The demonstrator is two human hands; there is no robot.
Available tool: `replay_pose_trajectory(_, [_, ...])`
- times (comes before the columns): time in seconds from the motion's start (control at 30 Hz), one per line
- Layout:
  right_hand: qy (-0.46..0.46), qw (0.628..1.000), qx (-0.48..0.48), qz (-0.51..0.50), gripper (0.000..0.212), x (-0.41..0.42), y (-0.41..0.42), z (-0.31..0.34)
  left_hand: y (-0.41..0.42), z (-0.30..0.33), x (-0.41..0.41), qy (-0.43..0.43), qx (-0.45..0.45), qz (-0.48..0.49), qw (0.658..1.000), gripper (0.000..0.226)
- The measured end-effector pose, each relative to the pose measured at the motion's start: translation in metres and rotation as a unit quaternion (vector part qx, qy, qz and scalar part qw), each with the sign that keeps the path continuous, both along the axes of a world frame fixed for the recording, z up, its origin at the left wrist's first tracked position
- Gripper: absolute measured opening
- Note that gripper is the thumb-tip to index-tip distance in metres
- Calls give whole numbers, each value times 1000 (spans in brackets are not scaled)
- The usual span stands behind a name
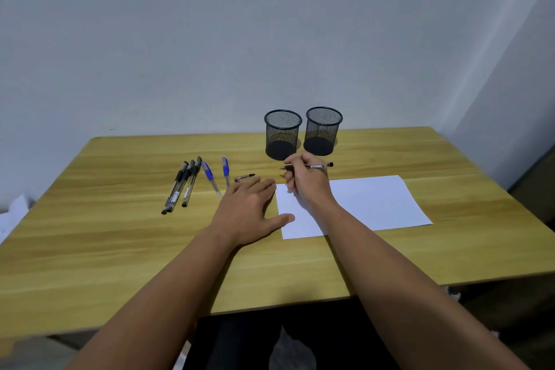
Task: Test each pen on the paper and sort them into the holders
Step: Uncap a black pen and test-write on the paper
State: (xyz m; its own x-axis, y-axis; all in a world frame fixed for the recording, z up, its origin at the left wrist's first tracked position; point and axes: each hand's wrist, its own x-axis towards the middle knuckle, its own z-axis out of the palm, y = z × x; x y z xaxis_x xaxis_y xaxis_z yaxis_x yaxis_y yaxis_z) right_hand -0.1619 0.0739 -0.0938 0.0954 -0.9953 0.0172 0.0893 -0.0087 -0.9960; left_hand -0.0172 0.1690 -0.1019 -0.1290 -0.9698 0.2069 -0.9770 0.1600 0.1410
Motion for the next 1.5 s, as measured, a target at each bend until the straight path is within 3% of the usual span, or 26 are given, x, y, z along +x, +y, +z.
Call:
replay_pose_trajectory(0.1, [15, 999, 34, 35, 22, -1, -2, 4, 2, -3, 1, 2, -9, 5, 1000, 92])
replay_pose_trajectory(0.3, [61, 996, -57, 36, 49, 2, 7, -11, 6, -2, -1, -4, -23, 18, 1000, 91])
replay_pose_trajectory(1.13, [220, 970, -107, 3, 31, 2, 1, -14, 6, -2, -2, 8, -35, 29, 999, 88])
replay_pose_trajectory(1.5, [144, 987, -71, -14, 34, -1, 3, -10, 4, -1, 0, 20, -23, 31, 999, 88])
